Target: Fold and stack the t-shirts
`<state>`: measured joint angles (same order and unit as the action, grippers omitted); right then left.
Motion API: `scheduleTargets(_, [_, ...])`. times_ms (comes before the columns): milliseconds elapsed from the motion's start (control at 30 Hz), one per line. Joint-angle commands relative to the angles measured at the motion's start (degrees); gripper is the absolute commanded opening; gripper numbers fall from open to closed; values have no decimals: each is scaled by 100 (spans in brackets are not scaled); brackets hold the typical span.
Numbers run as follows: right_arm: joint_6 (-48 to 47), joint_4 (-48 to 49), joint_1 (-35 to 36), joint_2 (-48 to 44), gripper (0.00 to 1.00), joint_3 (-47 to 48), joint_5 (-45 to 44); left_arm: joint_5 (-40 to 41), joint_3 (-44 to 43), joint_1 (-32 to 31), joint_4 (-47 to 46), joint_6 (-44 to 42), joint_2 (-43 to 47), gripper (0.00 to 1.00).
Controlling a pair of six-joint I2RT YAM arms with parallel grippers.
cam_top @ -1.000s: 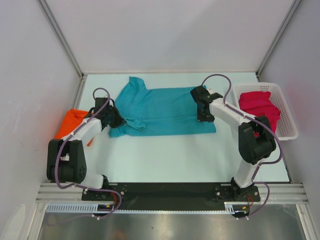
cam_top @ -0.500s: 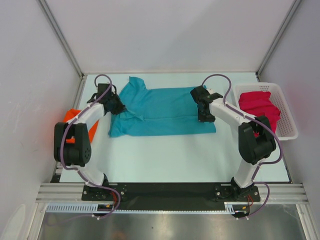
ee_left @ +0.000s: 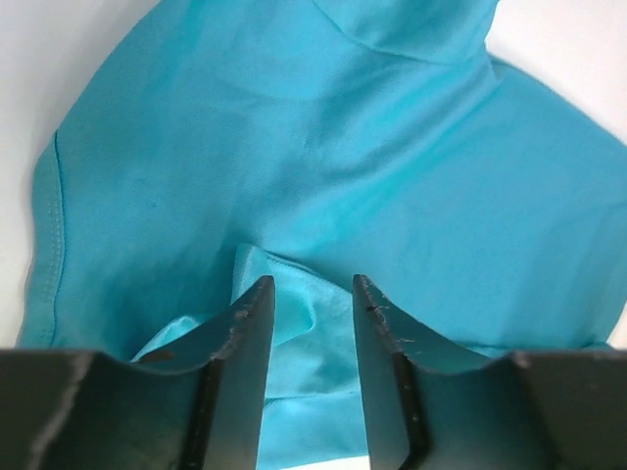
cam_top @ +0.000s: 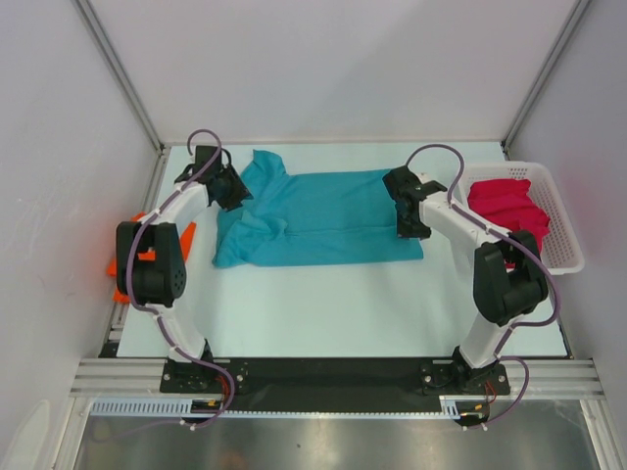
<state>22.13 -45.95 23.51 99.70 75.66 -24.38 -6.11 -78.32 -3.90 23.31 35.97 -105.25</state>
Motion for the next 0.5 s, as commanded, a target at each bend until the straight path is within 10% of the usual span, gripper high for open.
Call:
scheduleTargets(0, [-42, 34, -4, -267, 40, -69, -58, 127, 343, -5, 113, -28, 627, 48])
scheduleTargets(467, [-51, 394, 119, -170, 40, -455, 179, 1173, 2629, -14, 60, -134, 2237, 61])
